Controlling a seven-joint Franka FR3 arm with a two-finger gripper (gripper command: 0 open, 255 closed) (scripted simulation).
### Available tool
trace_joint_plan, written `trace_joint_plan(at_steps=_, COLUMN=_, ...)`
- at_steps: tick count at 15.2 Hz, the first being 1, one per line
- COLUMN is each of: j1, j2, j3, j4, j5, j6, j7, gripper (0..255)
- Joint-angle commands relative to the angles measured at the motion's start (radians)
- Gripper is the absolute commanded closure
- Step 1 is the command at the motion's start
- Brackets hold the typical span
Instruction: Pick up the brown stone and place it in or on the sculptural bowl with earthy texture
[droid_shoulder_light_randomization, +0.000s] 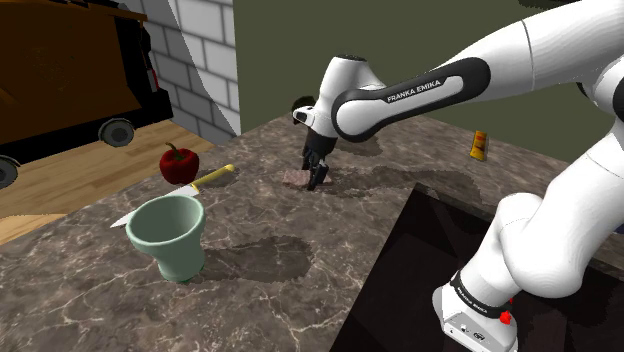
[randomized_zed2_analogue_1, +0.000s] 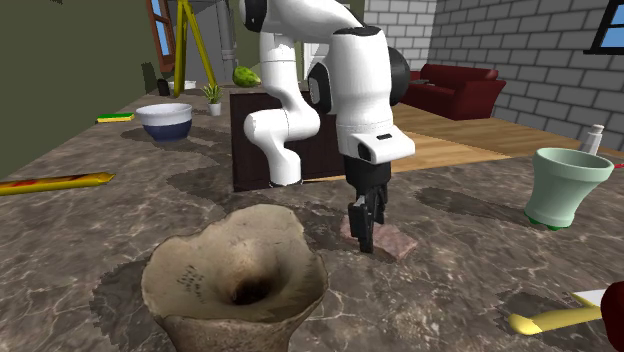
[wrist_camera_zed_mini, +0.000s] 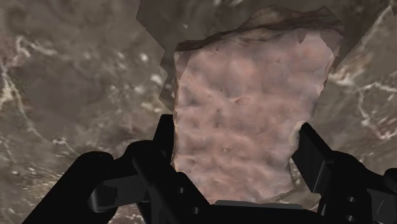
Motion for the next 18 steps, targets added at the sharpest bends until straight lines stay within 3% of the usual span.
trace_joint_plan(at_steps=1, j1=0.000, j2=0.000, j3=0.000, j4=0.000, j5=0.000, j6=0.000, j7=0.000, gripper=255)
trace_joint_plan(at_steps=6, j1=0.000, j2=0.000, j3=0.000, j4=0.000, j5=0.000, j6=0.000, j7=0.000, gripper=255)
trace_joint_plan(at_steps=18, j1=-0.004, j2=-0.061, j3=0.000, j4=0.102, j5=-0.018, j6=-0.163, j7=0.023, gripper=255)
